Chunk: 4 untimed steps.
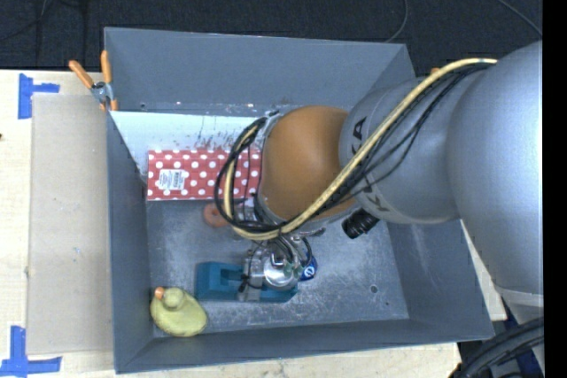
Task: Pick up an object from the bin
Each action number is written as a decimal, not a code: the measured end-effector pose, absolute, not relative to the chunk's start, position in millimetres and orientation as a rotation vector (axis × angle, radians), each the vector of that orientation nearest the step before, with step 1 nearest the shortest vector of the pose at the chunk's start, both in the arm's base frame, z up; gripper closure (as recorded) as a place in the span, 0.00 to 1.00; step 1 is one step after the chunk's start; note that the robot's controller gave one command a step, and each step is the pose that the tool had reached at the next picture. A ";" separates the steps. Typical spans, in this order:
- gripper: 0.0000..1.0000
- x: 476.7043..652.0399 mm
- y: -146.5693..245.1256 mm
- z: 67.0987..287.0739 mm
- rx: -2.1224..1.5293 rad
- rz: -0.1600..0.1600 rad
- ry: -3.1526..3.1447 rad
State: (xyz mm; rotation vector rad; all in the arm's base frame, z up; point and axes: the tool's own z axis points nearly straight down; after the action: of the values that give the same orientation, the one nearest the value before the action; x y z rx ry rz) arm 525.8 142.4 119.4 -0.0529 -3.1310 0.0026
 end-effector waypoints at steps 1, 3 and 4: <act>0.00 515.0 141.4 150.9 -0.259 0.001 -3.126; 1.00 506.4 129.1 69.4 -0.472 0.002 -3.098; 1.00 506.4 129.0 69.4 -0.473 0.001 -3.098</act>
Offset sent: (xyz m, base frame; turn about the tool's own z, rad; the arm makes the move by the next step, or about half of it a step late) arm -0.0112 -0.0096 -0.0494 0.1651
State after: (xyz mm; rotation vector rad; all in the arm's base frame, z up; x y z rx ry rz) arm 506.4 129.0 69.4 -0.4731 -3.0977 0.0015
